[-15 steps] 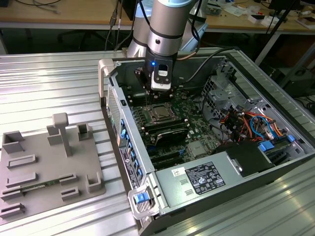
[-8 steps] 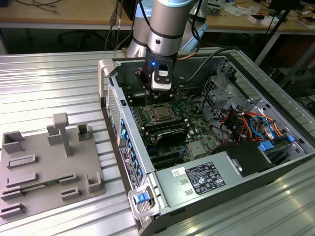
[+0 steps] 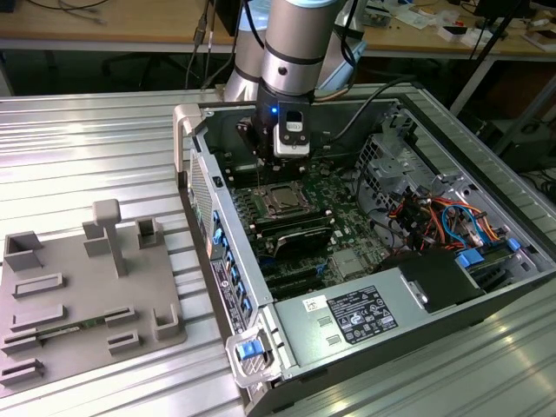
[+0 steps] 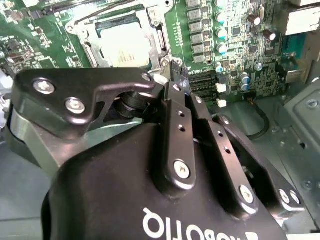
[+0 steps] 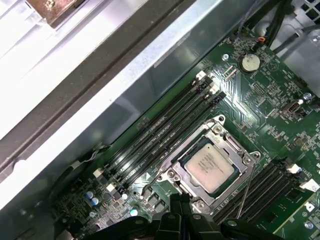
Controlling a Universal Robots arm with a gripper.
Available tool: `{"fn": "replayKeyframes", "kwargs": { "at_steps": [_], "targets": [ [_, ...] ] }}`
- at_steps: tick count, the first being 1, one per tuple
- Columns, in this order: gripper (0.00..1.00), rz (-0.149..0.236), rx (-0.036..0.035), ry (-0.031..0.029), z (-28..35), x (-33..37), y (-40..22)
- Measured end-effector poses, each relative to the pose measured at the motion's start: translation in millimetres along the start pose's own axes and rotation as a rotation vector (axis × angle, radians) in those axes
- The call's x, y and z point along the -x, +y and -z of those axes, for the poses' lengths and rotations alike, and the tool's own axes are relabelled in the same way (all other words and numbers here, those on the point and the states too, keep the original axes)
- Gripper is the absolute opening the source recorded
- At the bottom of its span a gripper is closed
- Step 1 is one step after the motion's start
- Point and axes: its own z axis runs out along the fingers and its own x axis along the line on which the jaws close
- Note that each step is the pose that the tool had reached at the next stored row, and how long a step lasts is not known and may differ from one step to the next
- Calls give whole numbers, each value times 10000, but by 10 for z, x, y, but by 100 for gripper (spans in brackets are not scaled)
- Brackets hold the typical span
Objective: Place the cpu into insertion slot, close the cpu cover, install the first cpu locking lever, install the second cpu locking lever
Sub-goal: 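Install the first cpu locking lever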
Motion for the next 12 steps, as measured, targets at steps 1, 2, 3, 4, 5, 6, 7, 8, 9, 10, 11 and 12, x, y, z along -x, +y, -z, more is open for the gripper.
{"fn": "replayKeyframes", "kwargs": {
  "at_steps": [1,2,3,4,5,6,7,8,9,10,11,12],
  "targets": [
    [11,26,4,1,0,0,0],
    [11,91,1,3,3,0,0],
    [11,274,5,11,3,0,0],
    [11,447,8,17,4,0,0],
    [11,696,12,26,4,0,0],
    [11,1012,19,37,3,0,0],
    [11,1181,23,43,3,0,0],
    [11,1322,26,48,4,-1,-1],
    [11,1406,28,51,4,-4,-5],
    [11,1448,28,53,5,-21,-20],
    [11,1482,29,53,7,-52,-48],
    [11,1483,30,54,7,-67,-63]
  ]
}}
